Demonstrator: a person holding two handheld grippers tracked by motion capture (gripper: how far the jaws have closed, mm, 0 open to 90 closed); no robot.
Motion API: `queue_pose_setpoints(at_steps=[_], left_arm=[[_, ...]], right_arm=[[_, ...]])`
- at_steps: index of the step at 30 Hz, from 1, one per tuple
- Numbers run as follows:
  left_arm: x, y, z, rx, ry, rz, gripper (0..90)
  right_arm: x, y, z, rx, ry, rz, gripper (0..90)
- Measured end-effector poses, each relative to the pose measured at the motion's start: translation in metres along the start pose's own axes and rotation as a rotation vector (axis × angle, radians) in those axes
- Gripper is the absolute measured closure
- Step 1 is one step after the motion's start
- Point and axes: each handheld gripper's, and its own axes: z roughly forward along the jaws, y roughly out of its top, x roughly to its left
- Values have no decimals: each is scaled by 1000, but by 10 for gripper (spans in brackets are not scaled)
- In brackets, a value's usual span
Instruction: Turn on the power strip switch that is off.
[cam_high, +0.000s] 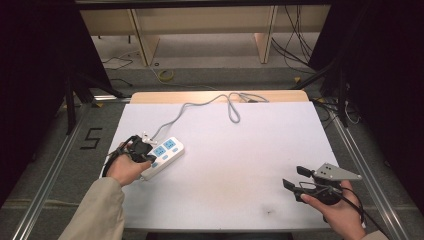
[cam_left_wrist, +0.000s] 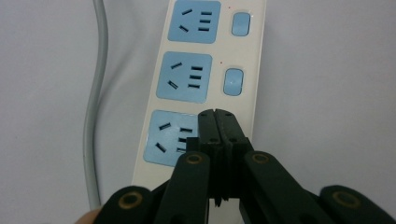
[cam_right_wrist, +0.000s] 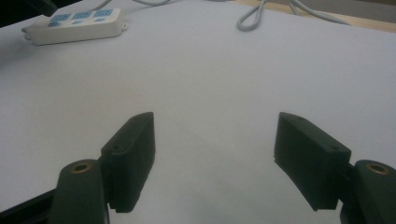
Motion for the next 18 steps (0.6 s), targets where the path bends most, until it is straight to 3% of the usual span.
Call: queue_pose_setpoints(at_steps=[18], left_arm=[[-1, 2, 7, 43, -20, 21, 899]], right_arm=[[0, 0, 0, 2, 2, -3, 298]])
